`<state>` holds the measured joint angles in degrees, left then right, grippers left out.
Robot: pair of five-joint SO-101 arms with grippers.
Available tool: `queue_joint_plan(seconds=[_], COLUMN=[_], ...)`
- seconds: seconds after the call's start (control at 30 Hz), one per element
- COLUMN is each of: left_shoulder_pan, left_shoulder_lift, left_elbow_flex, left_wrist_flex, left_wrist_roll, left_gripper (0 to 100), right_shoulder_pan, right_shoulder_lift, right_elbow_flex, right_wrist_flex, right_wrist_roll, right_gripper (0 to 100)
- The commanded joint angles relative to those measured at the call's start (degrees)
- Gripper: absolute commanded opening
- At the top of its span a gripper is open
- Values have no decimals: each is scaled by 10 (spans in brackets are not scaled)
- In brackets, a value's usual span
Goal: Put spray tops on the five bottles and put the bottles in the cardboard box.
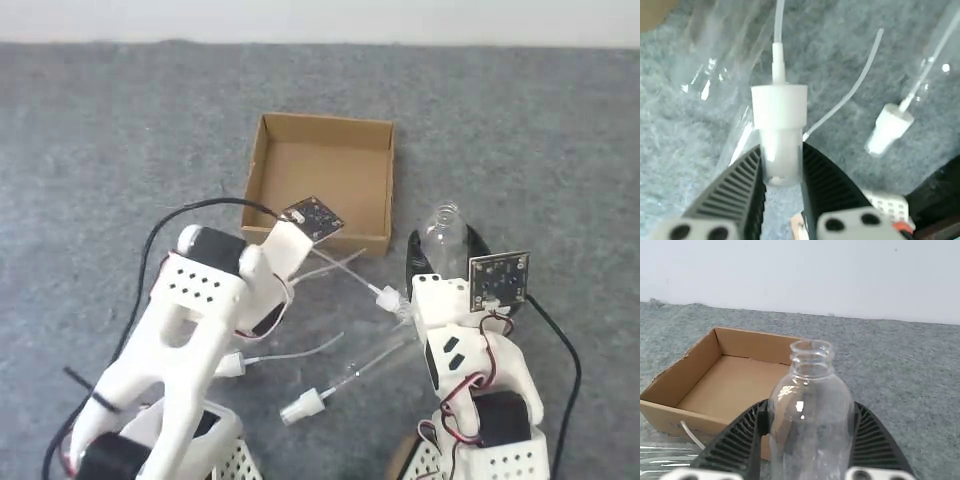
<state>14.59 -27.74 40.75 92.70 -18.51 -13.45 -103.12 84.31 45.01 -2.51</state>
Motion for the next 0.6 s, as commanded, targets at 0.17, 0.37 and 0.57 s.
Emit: queue_joint_plan(seconds=[0.17,0.37,0.57], left_shoulder_pan=[-76,-141,-250], left_shoulder_lift=[-32,-32,-27], left_elbow_flex=[-112,-118,-116], left_wrist_flex=[61,73,72], left_wrist_roll=[-29,-109,-254], left_gripper=[12,12,12], right_shoulder_pan=[8,8,7], right_shoulder_lift=[-8,-8,-8], right_elbow_flex=[-10,-10,-9], right_wrist_flex=[-13,-13,-13], right_wrist_roll=[-4,-4,-4], right_gripper=[117,117,117])
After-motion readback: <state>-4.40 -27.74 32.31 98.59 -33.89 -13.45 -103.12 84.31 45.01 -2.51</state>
